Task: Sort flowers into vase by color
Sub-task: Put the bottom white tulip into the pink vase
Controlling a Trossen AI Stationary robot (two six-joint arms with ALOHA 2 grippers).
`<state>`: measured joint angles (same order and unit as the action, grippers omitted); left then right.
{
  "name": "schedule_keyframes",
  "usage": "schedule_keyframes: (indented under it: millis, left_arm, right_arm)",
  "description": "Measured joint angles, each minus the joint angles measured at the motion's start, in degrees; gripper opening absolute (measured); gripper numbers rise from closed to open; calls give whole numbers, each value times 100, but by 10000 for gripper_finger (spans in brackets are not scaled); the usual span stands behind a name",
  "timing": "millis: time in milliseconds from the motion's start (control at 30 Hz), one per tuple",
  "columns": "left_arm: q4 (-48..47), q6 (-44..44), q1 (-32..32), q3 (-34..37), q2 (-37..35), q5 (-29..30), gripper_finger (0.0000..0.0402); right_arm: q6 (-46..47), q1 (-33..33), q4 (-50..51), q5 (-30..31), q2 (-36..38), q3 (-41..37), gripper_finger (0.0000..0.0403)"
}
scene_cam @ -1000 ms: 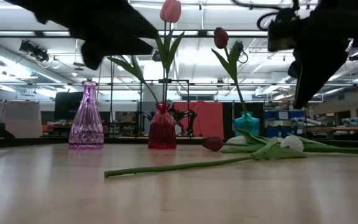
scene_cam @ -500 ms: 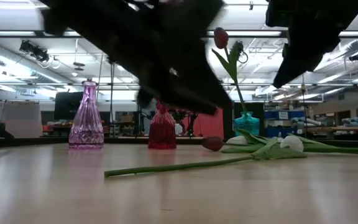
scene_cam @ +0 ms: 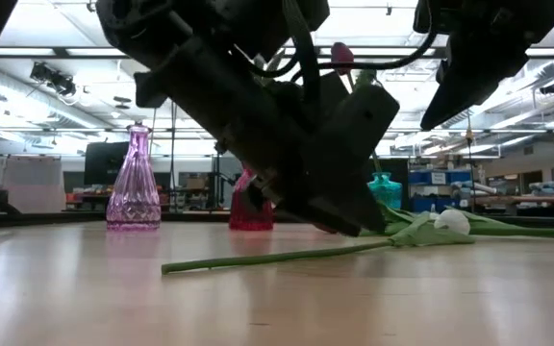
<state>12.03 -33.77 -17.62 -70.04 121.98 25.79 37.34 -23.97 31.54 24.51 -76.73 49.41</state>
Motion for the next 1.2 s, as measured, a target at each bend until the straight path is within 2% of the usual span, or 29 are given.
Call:
schedule_keyframes:
  millis: [100, 467, 567, 700, 733, 833, 1033, 1200]
  left_arm:
    - [80, -81, 8, 0, 54, -210, 168]
    - [-79, 239, 121, -417, 439, -229, 161]
    - [-331, 355, 122, -476, 461, -189, 127]
    - [-548, 354, 132, -477, 461, -148, 31]
    - [-581, 357, 132, -476, 461, -168, 17]
    - [-679, 399, 134, -480, 457, -234, 8]
    - [-1144, 869, 79, -390, -41, -102, 3]
    - [-615, 1091, -43, 343, -969, 464, 1]
  right_arm:
    - [-2, 0, -6, 104, 0, 0, 93]
    - [-131, 2, -137, 138, 0, 0, 93]
    - [-142, -2, -130, 137, 0, 0, 93]
    - [-151, -2, -140, 136, 0, 0, 93]
    - [-151, -5, -143, 132, 0, 0, 93]
    - [-151, -7, -139, 58, 0, 0, 93]
    - [-104, -76, -128, -118, 233, -2, 92]
    - [-131, -451, -275, 516, 808, -2, 83]
